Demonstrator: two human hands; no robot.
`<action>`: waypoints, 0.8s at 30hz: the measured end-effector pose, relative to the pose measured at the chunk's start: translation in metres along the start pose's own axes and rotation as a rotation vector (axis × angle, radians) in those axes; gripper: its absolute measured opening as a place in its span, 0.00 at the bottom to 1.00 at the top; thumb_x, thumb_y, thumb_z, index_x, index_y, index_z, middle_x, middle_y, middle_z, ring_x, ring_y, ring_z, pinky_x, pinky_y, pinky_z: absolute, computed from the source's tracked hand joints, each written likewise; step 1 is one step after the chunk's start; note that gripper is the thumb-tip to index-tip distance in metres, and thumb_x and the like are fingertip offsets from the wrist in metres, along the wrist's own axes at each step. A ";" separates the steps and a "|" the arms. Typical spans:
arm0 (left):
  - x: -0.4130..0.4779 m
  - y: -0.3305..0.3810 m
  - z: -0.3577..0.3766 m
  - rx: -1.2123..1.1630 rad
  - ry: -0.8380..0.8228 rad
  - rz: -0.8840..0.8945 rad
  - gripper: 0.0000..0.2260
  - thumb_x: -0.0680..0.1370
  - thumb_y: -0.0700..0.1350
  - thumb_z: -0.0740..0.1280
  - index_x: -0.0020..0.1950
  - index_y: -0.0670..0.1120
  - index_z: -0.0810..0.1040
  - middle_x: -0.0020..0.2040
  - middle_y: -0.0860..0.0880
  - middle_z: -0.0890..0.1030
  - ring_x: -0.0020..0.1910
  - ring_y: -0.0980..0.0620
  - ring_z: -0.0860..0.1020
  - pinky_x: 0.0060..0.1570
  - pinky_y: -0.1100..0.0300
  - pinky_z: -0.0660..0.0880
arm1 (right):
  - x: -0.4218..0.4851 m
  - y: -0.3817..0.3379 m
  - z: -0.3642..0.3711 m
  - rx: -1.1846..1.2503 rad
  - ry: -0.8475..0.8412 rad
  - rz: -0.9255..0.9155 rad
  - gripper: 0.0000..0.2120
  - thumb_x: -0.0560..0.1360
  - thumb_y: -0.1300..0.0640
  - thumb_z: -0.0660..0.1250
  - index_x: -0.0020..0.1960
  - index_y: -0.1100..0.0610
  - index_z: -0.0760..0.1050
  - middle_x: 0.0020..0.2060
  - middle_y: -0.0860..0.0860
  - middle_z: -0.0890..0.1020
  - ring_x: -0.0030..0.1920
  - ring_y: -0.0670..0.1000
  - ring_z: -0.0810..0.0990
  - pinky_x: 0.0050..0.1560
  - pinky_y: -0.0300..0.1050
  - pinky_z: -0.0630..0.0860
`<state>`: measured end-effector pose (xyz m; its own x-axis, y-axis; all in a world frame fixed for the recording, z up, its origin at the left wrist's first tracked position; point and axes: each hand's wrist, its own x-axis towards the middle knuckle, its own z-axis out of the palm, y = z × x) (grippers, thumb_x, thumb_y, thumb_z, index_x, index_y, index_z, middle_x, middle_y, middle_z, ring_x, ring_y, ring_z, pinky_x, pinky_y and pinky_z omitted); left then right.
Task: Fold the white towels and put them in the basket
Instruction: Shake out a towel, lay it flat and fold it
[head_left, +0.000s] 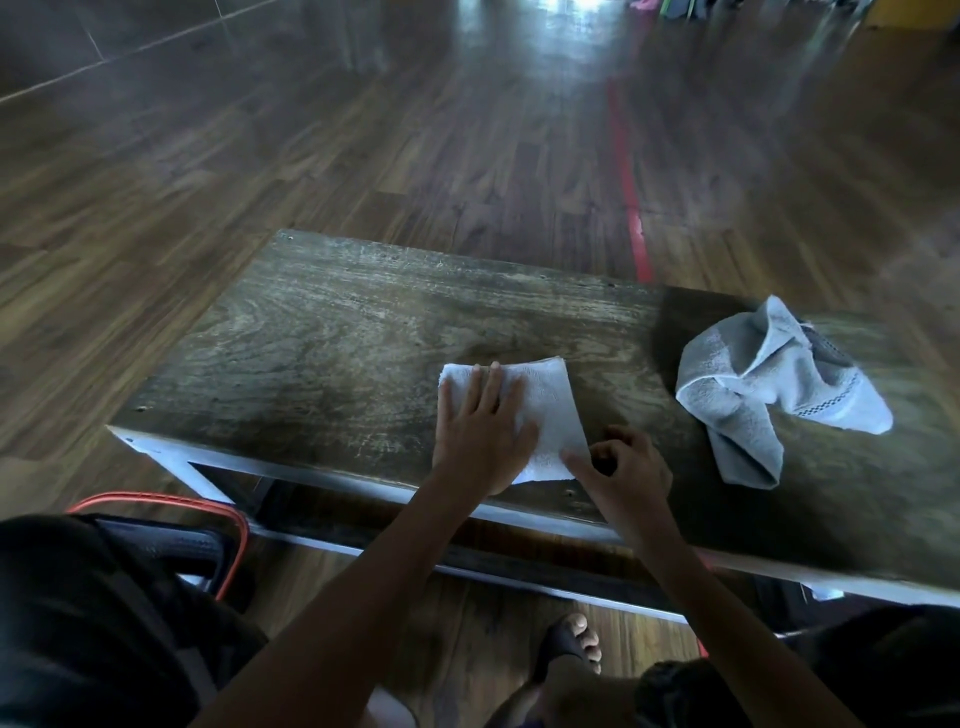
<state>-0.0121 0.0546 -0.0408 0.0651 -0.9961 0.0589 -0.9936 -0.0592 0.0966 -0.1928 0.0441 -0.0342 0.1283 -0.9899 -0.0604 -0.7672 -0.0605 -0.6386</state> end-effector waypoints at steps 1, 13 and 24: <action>0.001 0.000 0.000 0.001 0.000 0.000 0.33 0.75 0.61 0.36 0.77 0.49 0.51 0.78 0.43 0.52 0.77 0.43 0.50 0.72 0.37 0.46 | 0.000 0.000 -0.001 -0.004 -0.007 0.004 0.13 0.70 0.39 0.68 0.42 0.48 0.77 0.65 0.47 0.69 0.67 0.49 0.62 0.70 0.53 0.54; 0.013 -0.005 0.001 0.000 0.027 -0.031 0.33 0.75 0.62 0.36 0.77 0.50 0.51 0.78 0.43 0.52 0.77 0.44 0.50 0.72 0.37 0.47 | 0.005 -0.008 -0.013 -0.043 -0.177 0.025 0.15 0.69 0.41 0.71 0.53 0.45 0.77 0.68 0.46 0.64 0.70 0.50 0.54 0.63 0.45 0.50; 0.015 -0.011 0.002 0.027 -0.005 0.001 0.34 0.75 0.63 0.34 0.78 0.51 0.47 0.78 0.44 0.49 0.77 0.44 0.47 0.72 0.37 0.46 | 0.012 -0.008 -0.019 -0.069 -0.290 -0.038 0.16 0.77 0.40 0.58 0.52 0.49 0.78 0.68 0.47 0.62 0.70 0.51 0.51 0.58 0.43 0.46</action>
<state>-0.0003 0.0406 -0.0429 0.0632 -0.9965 0.0538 -0.9958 -0.0594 0.0697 -0.1974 0.0299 -0.0153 0.3241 -0.9095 -0.2605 -0.7979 -0.1148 -0.5918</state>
